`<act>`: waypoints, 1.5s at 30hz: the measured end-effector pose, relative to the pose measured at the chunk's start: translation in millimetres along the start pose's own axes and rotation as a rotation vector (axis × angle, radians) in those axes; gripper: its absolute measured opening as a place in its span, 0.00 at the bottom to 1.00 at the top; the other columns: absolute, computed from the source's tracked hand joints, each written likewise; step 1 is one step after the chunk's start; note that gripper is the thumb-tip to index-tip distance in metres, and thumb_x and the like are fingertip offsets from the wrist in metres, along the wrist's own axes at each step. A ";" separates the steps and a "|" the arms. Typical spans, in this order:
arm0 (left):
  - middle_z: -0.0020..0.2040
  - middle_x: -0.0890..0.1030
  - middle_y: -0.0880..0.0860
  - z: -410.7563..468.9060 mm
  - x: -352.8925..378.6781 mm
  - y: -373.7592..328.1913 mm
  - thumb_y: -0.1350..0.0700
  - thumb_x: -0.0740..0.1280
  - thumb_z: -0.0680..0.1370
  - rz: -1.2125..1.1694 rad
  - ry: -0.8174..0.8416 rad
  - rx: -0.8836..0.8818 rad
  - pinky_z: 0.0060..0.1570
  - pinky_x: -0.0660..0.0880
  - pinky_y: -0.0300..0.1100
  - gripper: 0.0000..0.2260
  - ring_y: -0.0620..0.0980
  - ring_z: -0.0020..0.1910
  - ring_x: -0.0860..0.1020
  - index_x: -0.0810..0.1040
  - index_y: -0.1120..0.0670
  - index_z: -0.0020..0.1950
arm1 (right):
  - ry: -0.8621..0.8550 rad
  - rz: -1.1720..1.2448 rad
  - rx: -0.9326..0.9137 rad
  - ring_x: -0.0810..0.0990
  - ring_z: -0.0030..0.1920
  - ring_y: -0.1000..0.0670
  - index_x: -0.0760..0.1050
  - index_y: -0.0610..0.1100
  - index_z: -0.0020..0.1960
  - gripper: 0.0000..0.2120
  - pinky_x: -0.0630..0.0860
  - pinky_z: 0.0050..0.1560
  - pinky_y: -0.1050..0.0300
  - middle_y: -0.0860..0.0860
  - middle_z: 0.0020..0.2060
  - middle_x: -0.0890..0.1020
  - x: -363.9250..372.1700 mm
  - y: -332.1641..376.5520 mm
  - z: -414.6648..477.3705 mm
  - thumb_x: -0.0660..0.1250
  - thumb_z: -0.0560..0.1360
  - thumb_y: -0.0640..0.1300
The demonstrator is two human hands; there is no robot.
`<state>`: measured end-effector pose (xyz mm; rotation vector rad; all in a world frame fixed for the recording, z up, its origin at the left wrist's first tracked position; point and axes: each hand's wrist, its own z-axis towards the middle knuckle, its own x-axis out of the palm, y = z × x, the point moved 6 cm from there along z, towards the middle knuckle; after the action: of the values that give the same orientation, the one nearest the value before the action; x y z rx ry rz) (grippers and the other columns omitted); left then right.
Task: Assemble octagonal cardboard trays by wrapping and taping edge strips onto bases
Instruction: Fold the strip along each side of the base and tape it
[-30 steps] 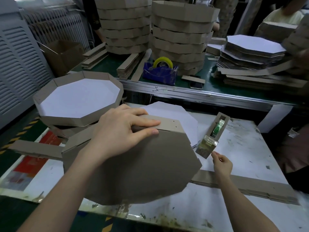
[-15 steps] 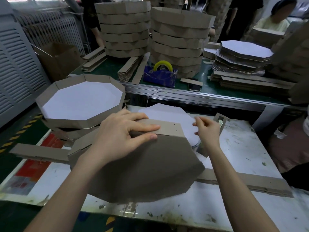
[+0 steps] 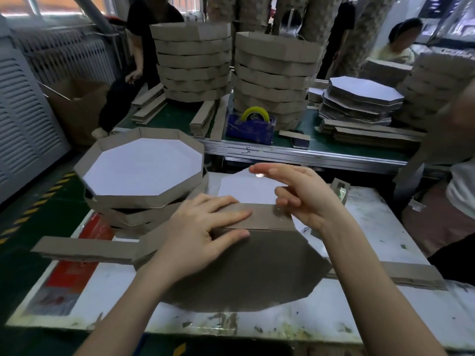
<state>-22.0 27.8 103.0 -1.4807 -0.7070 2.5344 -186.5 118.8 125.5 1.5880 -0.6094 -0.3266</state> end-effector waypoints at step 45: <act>0.74 0.63 0.41 12.7 7.2 10.3 0.47 0.61 0.79 -0.002 0.331 0.104 0.67 0.60 0.52 0.24 0.45 0.70 0.57 0.59 0.28 0.71 | -0.142 0.032 0.085 0.58 0.21 0.56 0.86 0.41 0.49 0.19 0.61 0.22 0.65 0.45 0.54 0.86 25.0 -76.4 -74.3 0.55 0.81 0.41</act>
<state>-35.1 16.9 97.9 -1.7975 -0.5169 2.2049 -111.0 167.6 63.1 1.6437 -0.7666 -0.3964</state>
